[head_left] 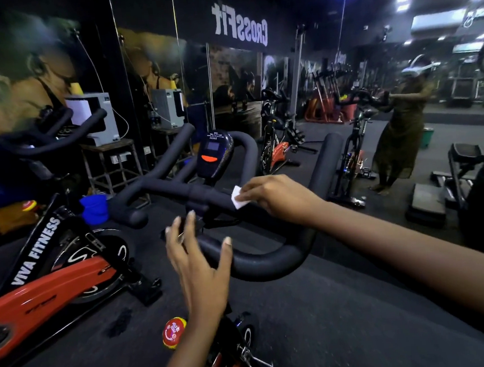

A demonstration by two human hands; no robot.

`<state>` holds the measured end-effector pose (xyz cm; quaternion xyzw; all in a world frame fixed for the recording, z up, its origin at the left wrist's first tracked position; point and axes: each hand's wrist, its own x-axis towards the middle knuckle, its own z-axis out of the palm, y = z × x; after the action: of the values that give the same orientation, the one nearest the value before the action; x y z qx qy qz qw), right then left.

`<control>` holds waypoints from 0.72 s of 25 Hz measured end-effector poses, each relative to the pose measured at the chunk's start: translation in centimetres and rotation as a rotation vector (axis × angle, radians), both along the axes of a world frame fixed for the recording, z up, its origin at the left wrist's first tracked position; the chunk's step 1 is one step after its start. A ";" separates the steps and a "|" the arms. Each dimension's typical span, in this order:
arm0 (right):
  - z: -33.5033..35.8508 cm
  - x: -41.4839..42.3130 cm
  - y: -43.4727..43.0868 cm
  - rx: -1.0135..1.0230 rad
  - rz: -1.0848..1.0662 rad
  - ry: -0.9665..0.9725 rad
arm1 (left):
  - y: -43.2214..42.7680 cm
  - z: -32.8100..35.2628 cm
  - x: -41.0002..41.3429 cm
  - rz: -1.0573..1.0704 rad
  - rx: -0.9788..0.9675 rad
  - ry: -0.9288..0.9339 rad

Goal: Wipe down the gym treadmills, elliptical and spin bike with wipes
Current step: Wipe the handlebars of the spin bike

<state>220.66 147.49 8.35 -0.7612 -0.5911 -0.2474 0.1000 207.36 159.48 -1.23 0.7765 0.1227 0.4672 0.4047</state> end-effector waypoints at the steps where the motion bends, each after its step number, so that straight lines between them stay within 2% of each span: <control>1: -0.4 0.2 0.7 -0.006 -0.022 0.006 | -0.4 0.6 0.0 -0.015 -0.208 0.016; 2: -0.8 0.6 1.2 -0.009 -0.049 0.011 | -0.5 1.0 0.1 -0.032 -0.361 0.035; 4: -1.5 0.9 1.3 -0.014 -0.066 0.013 | -0.7 1.4 0.8 -0.007 -0.485 0.029; 7: -2.4 0.7 0.4 -0.016 -0.015 -0.024 | -1.8 1.5 1.5 0.089 -0.551 0.014; 14: -2.2 0.6 -3.3 0.012 0.025 -0.082 | -3.4 1.6 1.9 0.038 -0.715 -0.120; 18: -1.3 -0.2 -6.2 -0.093 0.016 -0.053 | -3.5 1.4 1.9 0.036 -0.716 -0.159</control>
<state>220.42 141.29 7.06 -0.7535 -0.6104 -0.2389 0.0510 209.23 155.98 0.17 0.5446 0.2600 0.4607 0.6508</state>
